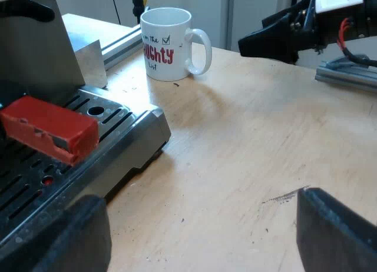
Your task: Place mug into machine
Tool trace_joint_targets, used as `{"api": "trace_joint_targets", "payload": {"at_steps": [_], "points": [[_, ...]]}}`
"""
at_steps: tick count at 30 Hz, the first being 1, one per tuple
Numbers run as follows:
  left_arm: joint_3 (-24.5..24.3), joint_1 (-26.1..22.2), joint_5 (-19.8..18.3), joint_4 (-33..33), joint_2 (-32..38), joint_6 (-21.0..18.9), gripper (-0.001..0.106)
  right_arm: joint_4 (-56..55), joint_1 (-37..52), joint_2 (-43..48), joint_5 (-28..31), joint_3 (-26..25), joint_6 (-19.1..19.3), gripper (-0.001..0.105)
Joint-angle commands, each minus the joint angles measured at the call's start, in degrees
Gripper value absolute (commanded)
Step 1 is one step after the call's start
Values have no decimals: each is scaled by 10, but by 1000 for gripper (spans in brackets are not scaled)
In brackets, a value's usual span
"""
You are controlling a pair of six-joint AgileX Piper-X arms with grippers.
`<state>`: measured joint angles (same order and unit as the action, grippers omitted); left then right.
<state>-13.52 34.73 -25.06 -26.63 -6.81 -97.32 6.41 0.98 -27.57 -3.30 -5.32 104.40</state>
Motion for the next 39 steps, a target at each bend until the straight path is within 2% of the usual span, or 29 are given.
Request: {"api": "trace_joint_targets", "payload": {"at_steps": [1,7,9,12,15,18,25,39], "points": [[-1,2,14,8,0,-5,68,49,0,-31,3,24,4,97],[-1,2,27,8,0,-18,68,146,0,-138,33,23,4,97],[-1,2,27,8,0,-18,68,217,0,-201,48,23,4,97],[-1,2,27,8,0,-18,68,240,0,-226,48,23,4,97],[-1,2,27,8,0,-18,68,318,0,-321,48,12,4,97],[-1,2,27,8,0,-18,68,356,0,-375,48,-5,4,97],[-1,2,26,8,0,-18,68,382,0,-478,48,-67,4,97],[0,2,26,8,0,-18,68,385,0,-562,48,-150,4,97]]}}
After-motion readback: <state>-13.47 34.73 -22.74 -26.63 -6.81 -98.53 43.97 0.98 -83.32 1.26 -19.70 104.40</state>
